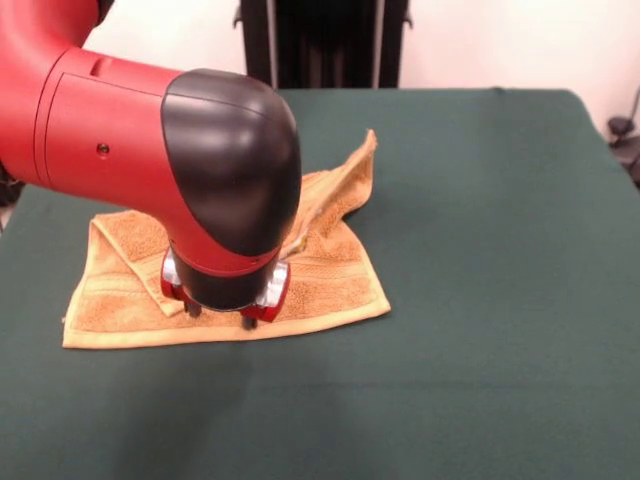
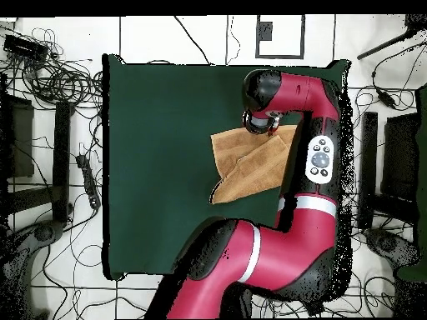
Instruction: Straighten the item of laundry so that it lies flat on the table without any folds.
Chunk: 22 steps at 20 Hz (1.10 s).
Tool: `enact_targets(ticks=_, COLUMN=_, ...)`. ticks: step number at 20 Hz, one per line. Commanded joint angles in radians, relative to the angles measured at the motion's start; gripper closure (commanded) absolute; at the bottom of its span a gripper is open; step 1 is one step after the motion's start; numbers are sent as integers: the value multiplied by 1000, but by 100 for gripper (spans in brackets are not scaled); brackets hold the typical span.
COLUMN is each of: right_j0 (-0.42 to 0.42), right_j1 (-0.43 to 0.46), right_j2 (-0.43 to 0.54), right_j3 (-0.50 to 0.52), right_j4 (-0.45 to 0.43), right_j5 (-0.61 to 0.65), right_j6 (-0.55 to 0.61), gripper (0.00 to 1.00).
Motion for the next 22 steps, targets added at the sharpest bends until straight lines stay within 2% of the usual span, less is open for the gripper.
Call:
enact_targets(ticks=1, right_j0=47, right_j1=-18, right_j2=74, right_j3=163, right_j4=60, right_j5=6, right_j6=-35, gripper=0)
enact_targets(ticks=5, right_j0=38, right_j1=-40, right_j2=79, right_j3=159, right_j4=70, right_j5=54, right_j6=-74, gripper=0)
enact_targets(ticks=8, right_j0=27, right_j1=-76, right_j2=73, right_j3=199, right_j4=80, right_j5=78, right_j6=-128, gripper=0)
enact_targets(ticks=17, right_j0=8, right_j1=-152, right_j2=56, right_j3=322, right_j4=66, right_j5=63, right_j6=-206, gripper=0)
enact_targets(ticks=22, right_j0=-7, right_j1=-202, right_j2=57, right_j3=426, right_j4=54, right_j5=-5, right_j6=-214, gripper=0)
